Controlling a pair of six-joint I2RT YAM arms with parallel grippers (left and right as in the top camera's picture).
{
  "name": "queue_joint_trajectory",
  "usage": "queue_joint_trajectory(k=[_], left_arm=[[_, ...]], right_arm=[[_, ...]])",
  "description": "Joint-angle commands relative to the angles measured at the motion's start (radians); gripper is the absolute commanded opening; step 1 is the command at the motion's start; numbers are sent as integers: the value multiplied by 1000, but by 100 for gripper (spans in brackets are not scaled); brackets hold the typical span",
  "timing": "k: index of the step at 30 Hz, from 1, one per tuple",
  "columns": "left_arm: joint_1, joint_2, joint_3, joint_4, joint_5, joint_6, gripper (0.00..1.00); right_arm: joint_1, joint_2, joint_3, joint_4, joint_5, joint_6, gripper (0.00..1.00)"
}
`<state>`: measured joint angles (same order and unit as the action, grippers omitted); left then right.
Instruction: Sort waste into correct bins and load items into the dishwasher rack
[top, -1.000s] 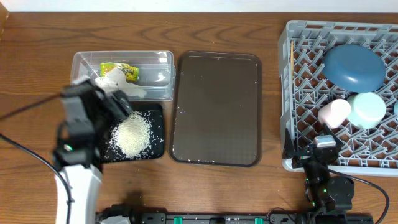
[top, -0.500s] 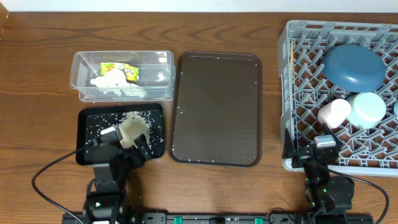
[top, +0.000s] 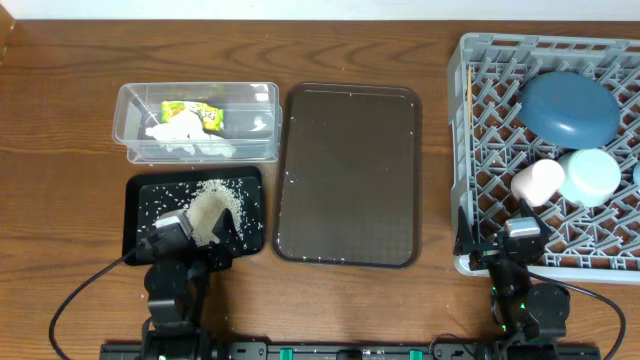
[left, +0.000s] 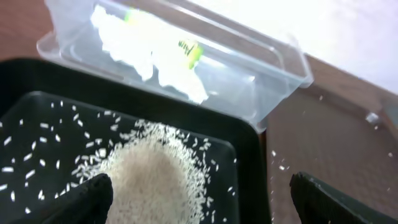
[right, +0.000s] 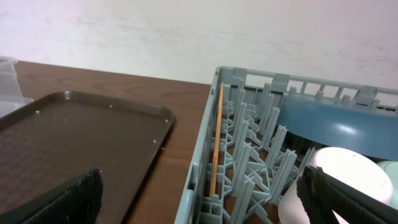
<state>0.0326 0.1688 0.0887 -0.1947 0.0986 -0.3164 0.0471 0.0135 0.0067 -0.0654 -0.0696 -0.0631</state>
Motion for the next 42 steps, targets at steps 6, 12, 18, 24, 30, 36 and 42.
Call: queue_joint_trajectory(k=[6, 12, 18, 24, 30, 36, 42], left_arm=[[-30, -172, -54, 71, -2, 10, 93], [-30, -167, -85, 203, -5, 29, 93], [-30, -167, -85, 196, -5, 74, 93], [-31, -167, -85, 132, -9, 73, 93], [-31, -165, -85, 132, -9, 73, 93], [-31, -165, -85, 132, -9, 73, 93], [-31, -165, -85, 132, -9, 73, 93]], right_arm=[[-14, -6, -1, -5, 10, -13, 99], [-14, -6, -1, -5, 10, -13, 99], [-14, -6, -1, -5, 10, -13, 99], [-14, -6, -1, -5, 10, -13, 99], [-14, -6, -1, -5, 10, -13, 99], [-14, -6, -1, -5, 10, -13, 99], [-14, -6, -1, -5, 10, -13, 99]])
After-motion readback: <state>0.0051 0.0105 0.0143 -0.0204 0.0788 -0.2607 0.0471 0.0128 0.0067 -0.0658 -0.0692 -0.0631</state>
